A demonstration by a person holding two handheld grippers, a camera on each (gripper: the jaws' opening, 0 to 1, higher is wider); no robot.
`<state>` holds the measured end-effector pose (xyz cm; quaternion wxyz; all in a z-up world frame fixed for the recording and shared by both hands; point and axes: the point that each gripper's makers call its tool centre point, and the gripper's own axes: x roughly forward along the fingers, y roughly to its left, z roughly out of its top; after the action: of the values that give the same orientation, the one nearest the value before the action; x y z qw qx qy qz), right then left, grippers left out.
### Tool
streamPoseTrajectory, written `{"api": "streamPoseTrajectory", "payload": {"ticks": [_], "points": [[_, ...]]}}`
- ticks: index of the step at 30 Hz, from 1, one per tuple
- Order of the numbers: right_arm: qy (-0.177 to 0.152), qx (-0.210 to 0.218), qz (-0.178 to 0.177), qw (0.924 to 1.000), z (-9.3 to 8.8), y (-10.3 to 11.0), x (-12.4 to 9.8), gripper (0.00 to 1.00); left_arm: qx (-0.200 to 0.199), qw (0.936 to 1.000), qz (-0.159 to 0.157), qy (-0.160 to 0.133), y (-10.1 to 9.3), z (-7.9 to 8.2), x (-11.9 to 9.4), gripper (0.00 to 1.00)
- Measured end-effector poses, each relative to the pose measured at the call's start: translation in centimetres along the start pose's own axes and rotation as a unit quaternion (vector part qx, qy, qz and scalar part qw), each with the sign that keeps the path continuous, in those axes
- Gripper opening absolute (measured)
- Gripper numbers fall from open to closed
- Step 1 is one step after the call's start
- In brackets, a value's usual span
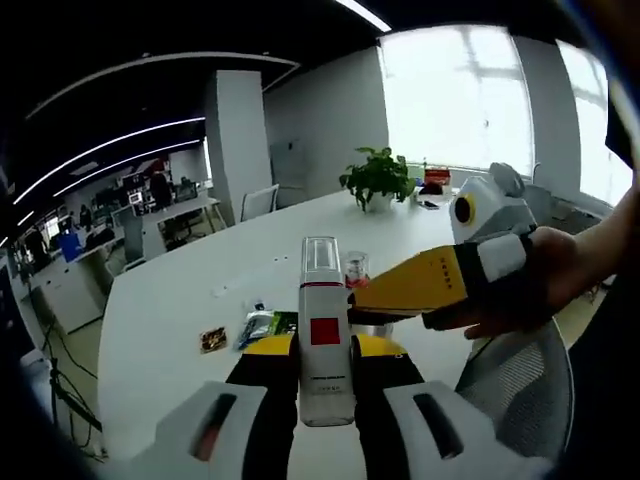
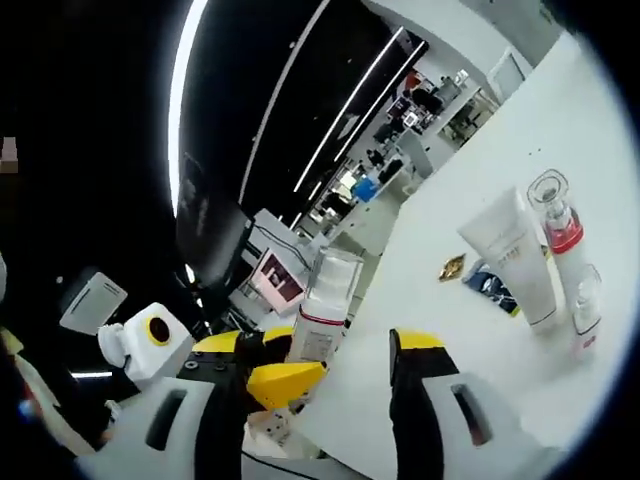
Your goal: Arrange the skincare products in the storage area until every visible bottle or jar stands upright without overlapping.
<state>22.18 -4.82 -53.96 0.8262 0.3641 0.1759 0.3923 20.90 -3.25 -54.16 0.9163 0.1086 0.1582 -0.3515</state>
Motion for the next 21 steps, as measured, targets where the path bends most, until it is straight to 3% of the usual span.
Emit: {"api": "streamPoseTrajectory", "payload": {"ticks": [8, 15, 21], "points": [[0.012, 0.012, 0.029, 0.9994, -1.2, 1.7, 0.4, 0.40, 0.013, 0.9998, 0.014, -0.007, -0.8, 0.1, -1.1, 0.16], [0.015, 0.005, 0.031, 0.9994, -1.6, 2.1, 0.2, 0.24, 0.028, 0.9994, 0.017, -0.001, -1.2, -0.2, -1.4, 0.16], [0.018, -0.038, 0.034, 0.9985, -1.4, 2.6, -0.3, 0.23, 0.027, 0.9995, 0.017, -0.005, -1.6, -0.2, -1.4, 0.16]]}}
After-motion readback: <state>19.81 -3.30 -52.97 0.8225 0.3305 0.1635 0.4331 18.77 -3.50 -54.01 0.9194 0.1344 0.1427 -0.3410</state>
